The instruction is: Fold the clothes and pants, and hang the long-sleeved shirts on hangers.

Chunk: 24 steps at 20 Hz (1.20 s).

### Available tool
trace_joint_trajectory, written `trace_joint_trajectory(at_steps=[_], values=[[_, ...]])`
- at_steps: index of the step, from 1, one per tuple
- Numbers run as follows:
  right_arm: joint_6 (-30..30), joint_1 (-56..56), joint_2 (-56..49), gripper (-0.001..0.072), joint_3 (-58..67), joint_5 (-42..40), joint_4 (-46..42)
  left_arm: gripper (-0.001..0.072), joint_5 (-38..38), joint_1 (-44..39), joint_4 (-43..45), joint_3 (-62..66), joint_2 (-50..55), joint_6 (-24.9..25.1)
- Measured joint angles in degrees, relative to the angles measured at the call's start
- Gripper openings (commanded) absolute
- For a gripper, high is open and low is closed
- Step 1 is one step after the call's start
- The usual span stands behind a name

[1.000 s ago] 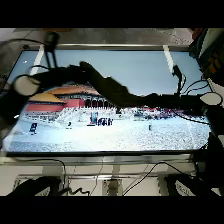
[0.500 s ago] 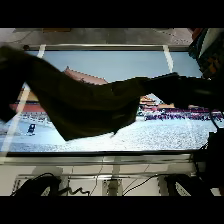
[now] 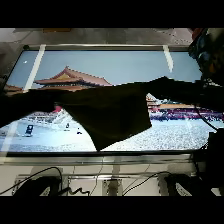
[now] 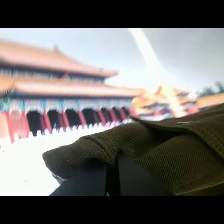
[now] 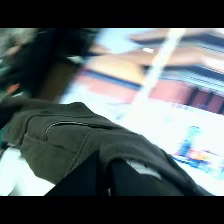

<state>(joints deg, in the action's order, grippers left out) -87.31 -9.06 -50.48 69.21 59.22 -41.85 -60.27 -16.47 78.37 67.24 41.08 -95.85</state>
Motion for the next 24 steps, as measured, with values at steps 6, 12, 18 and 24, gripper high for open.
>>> trace_joint_trajectory(at_steps=[6,12,18,24], values=[[-1.6,0.0,-13.3,0.0038,-8.5,-25.5,-5.6,0.002,21.0,-2.6,-3.1,-3.9,24.8,-1.2],[-1.7,1.2,-19.5,0.0038,-9.9,-38.6,-12.1,0.002,33.6,-5.6,-8.8,-4.4,31.4,-1.5],[-1.6,7.8,-20.5,0.0038,-10.2,-18.3,-23.6,0.002,18.4,-10.5,-11.1,-4.5,32.7,-1.4],[-1.6,11.1,-20.8,0.0038,-10.8,2.2,-33.7,0.002,7.8,-14.4,-11.1,-4.7,34.6,-1.3]])
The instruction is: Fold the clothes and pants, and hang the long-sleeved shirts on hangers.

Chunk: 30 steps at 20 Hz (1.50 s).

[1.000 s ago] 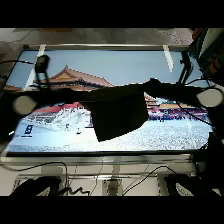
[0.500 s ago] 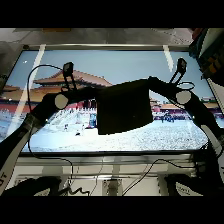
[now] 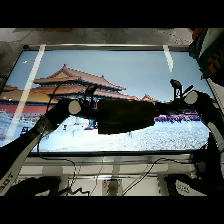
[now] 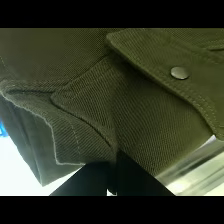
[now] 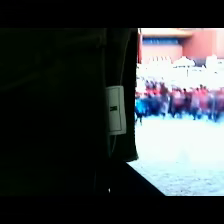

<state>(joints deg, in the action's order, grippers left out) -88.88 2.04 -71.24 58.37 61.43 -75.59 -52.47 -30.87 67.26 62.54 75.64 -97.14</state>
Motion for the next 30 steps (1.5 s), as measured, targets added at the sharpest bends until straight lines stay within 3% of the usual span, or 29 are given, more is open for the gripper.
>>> trace_joint_trajectory(at_steps=[2,3,4,5,6,7,8,9,10,11,12,14,18,20,22,24,25,30], values=[[0.0,0.0,-0.1,0.0064,-0.9,2.4,-0.7,0.0053,-1.6,-0.6,0.3,0.0,1.5,0.0],[0.0,0.0,-0.1,0.0247,-1.4,3.1,-0.9,0.0281,-2.4,-0.8,0.3,0.0,2.3,0.0],[0.0,0.0,-0.1,0.0571,-1.9,3.2,-2.3,0.0679,-3.8,-0.9,1.2,0.0,3.0,0.1],[0.0,0.1,-0.1,0.071,-2.2,3.2,-2.8,0.072,-4.1,-0.9,1.7,-0.1,3.7,0.0],[0.1,0.1,-0.1,0.0703,-2.4,2.7,-2.6,0.072,-3.5,-1.0,1.1,0.0,4.1,0.1],[0.1,0.0,-0.1,0.0651,-2.5,2.3,-1.7,0.072,-3.6,-0.9,0.5,0.2,4.4,0.6],[0.1,0.0,-0.1,0.0455,-2.3,1.2,-1.6,0.072,-3.5,-0.6,0.6,0.5,4.7,1.2],[0.1,0.0,-0.1,0.0138,-1.9,-0.2,-2.7,0.072,-3.1,-0.2,0.8,1.1,4.7,1.7],[0.1,0.1,-0.1,0.0043,-1.3,-1.6,-3.4,0.072,-3.0,0.3,0.5,1.9,4.7,2.2],[0.1,0.3,-0.1,0.0038,-0.4,-3.0,-4.6,0.072,-3.1,1.1,0.4,2.8,4.6,2.6],[0.1,0.7,-0.1,0.0037,0.7,-4.7,-5.6,0.0699,-3.0,2.1,0.5,3.9,4.1,2.9],[0.1,2.8,-0.2,0.0035,3.0,-8.5,-7.6,0.056,-3.0,4.6,0.4,6.1,2.5,4.5],[1.8,11.6,-2.1,0.0035,6.1,-12.0,-8.0,0.056,-2.9,10.6,0.4,8.4,-2.5,7.7],[9.4,17.2,-4.7,0.0034,6.6,-9.4,-2.2,0.056,-3.0,13.4,0.4,8.8,-4.7,8.5],[22.6,21.9,-8.4,0.0063,6.9,-2.2,8.5,0.0559,-2.8,15.3,0.4,9.1,-6.1,8.9],[33.5,24.6,-12.3,0.0564,7.0,5.7,19.4,0.056,-2.4,16.3,0.4,9.2,-6.6,9.1],[37.1,25.2,-14.0,0.0629,7.1,8.1,23.5,0.056,-2.2,16.6,0.3,9.2,-6.7,9.3],[43.8,20.7,-17.5,0.0629,7.1,12.1,32.1,0.056,-1.9,17.1,0.2,9.3,-6.7,9.5]])
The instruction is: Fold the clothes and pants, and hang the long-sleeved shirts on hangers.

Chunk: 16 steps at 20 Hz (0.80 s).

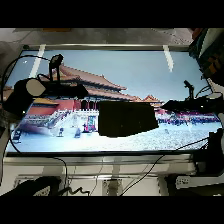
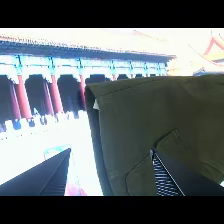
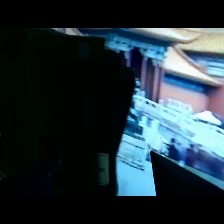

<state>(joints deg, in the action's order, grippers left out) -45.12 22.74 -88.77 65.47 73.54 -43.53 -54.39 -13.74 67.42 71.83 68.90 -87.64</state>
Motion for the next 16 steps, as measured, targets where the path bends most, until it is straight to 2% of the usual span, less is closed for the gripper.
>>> trace_joint_trajectory(at_steps=[4,10,13,16], values=[[-3.0,-7.9,-0.7,0.0628,0.0,-2.7,-6.0,0.056,0.1,0.1,0.0,0.0,0.0,0.0],[-13.9,-12.2,-2.8,0.0618,0.2,-8.7,-15.0,0.0559,-0.2,0.1,-0.2,0.0,0.0,0.0],[-17.3,-12.3,-4.7,0.0559,0.3,-8.3,-15.3,0.056,-0.5,0.1,-0.2,0.0,0.0,0.0],[-18.6,-12.3,-7.0,0.0552,1.2,-6.1,-13.2,0.056,-0.7,0.1,-0.2,0.0,0.0,0.0]])
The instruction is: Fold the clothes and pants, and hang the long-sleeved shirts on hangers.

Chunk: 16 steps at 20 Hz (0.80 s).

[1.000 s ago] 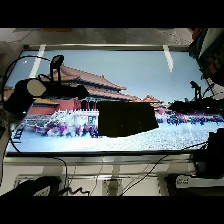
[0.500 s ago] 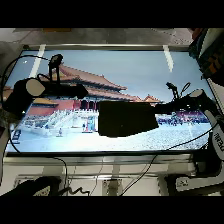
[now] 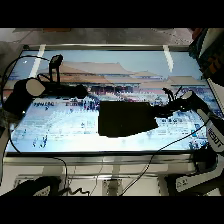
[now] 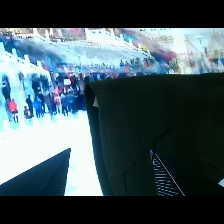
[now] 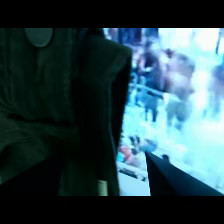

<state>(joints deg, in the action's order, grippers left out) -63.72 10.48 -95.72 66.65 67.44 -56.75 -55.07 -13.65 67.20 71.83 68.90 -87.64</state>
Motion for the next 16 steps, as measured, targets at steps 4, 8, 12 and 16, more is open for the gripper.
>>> trace_joint_trajectory(at_steps=[4,8,12,16], values=[[1.4,-0.2,-4.1,0.0551,0.8,6.3,8.0,0.056,-0.1,0.0,0.0,0.0,0.0,0.0],[5.0,-1.9,-7.1,0.016,1.0,6.7,16.6,0.056,-0.1,0.0,0.0,0.0,0.0,0.0],[6.9,-3.8,-7.8,0.0038,2.1,3.0,24.1,0.0497,-0.1,0.1,0.2,0.0,0.0,0.2],[7.3,-2.9,-5.8,0.0037,6.4,3.0,27.3,0.0021,-0.1,0.6,1.7,0.0,-0.7,3.6]])
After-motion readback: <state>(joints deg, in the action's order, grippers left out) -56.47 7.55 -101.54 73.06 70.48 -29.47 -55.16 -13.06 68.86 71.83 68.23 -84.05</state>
